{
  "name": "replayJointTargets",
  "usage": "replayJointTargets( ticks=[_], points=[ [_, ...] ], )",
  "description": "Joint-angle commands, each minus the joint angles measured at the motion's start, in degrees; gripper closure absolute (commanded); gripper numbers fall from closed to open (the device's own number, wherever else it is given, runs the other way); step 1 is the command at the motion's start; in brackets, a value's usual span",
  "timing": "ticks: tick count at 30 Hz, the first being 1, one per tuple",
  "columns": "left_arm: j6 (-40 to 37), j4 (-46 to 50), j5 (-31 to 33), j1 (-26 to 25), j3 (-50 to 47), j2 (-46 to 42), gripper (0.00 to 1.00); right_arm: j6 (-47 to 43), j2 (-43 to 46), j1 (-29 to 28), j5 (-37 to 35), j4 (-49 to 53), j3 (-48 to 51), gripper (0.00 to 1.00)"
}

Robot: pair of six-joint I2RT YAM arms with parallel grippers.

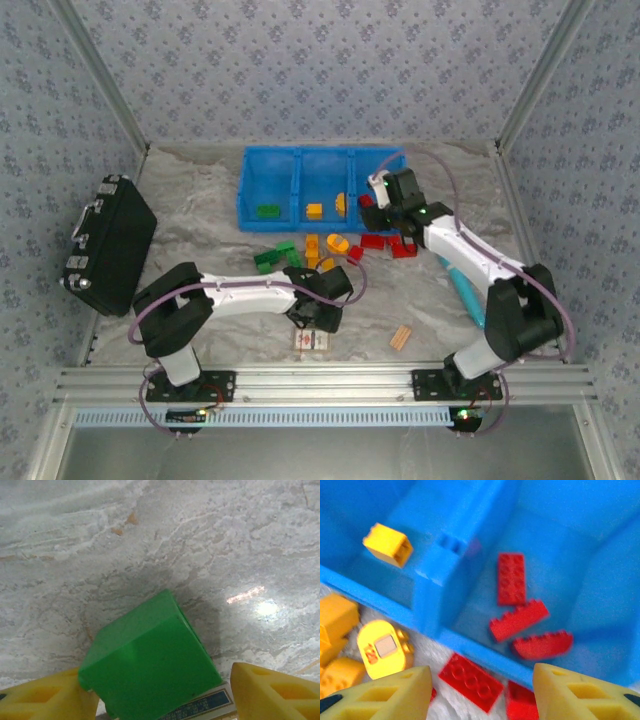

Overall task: Sort the legos into containers by color
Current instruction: Pick up the lego from the middle-left of the table.

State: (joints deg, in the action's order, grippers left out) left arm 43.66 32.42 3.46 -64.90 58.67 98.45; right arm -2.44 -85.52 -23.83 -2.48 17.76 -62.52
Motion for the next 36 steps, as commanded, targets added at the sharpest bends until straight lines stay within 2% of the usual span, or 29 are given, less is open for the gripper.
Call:
replayJointTargets(
  ticks=[1,8,14,21,25,30,36],
  points=[
    [0.99,1.24,2.04,-0.23,-0.49,1.48,0.33,2.49,5.41,1.35,-1.49,0.13,4.11,0.43],
    [0.7,0.93,4.88,-0.18,0.17,2.22,0.42,5.31,9.21,3.74,0.77,0.68,7.34,0.42],
    [0.66,-0.61,5.38,-0.17,-0.34,1.92,0.55,6.65,9.18,3.88,1.32,0.86,7.98,0.41],
    [-0.73,0.97,7.05,-0.12,0.67,1.21,0.58,7.61,8.94,3.93,1.33,1.85,9.42,0.4],
    [-4.81,5.52,9.89,0.55,3.82,-0.81,0.57,7.62,9.34,4.09,1.4,1.61,10.77,0.38],
    [-10.1,10.17,12.47,5.26,5.93,-5.63,0.57,8.71,9.31,5.78,2.21,1.31,12.94,0.38],
    [-17.84,10.73,13.79,14.75,7.54,-12.62,0.57,10.49,10.06,6.63,3.53,2.05,15.37,0.3]
  ],
)
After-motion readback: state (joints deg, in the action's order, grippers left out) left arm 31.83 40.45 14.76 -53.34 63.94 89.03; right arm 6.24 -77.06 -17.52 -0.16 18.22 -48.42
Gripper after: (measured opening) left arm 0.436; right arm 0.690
